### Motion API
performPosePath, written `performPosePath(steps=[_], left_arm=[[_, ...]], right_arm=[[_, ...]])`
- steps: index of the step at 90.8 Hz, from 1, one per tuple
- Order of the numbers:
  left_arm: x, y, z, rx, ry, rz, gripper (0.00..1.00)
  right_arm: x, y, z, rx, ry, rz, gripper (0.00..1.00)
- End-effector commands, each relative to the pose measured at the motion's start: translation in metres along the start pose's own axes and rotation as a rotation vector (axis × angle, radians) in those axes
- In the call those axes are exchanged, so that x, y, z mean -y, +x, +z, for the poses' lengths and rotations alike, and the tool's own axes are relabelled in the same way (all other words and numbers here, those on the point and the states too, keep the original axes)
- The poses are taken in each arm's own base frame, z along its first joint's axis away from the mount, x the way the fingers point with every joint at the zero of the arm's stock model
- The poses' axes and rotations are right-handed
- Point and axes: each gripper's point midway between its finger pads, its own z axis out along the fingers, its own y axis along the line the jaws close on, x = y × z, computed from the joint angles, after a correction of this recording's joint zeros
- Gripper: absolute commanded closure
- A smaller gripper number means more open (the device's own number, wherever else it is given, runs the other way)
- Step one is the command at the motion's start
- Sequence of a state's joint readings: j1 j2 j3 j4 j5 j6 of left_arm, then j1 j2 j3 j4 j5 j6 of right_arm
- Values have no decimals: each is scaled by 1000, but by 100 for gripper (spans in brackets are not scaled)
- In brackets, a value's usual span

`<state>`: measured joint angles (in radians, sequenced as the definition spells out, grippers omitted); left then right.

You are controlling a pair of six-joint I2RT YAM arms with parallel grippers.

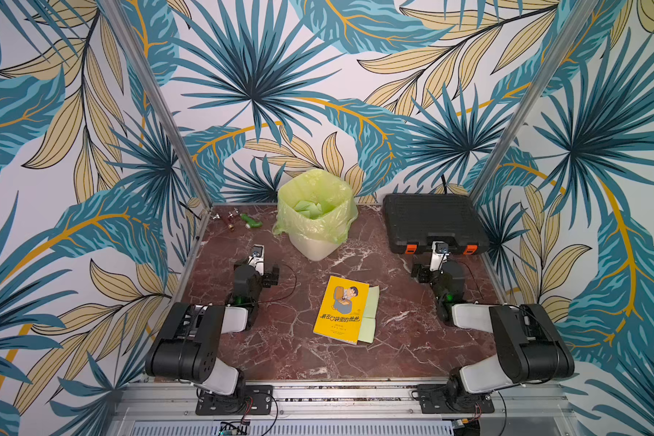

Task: Peel off the used sticky note
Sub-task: Open the book at the center of the board.

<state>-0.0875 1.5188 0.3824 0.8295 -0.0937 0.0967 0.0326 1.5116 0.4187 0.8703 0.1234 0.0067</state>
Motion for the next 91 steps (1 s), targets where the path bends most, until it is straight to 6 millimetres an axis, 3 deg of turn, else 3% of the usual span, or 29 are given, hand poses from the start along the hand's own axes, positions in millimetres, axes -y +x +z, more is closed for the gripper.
performPosePath(steps=[1, 41, 54, 67, 72, 79, 91], left_arm=[[-5, -9, 3, 19, -15, -10, 0], [-9, -9, 4, 13, 4, -42, 0], [-8, -22, -2, 13, 15, -30, 0], [-10, -48, -17, -3, -34, -31, 0], [-8, -58, -24, -2, -37, -47, 0], [1, -74, -34, 3, -10, -70, 0], [25, -92, -47, -38, 70, -134, 0]], right_arm=[[0, 8, -2, -13, 7, -10, 1], [1, 7, -3, -8, 11, -9, 0], [2, -10, -8, -18, 11, -9, 1], [-15, -27, -19, -89, -71, 0, 0], [-21, -22, -24, -172, -89, 76, 0], [-33, -31, -29, -262, -134, 180, 0], [-67, -22, -45, -457, -244, 301, 1]])
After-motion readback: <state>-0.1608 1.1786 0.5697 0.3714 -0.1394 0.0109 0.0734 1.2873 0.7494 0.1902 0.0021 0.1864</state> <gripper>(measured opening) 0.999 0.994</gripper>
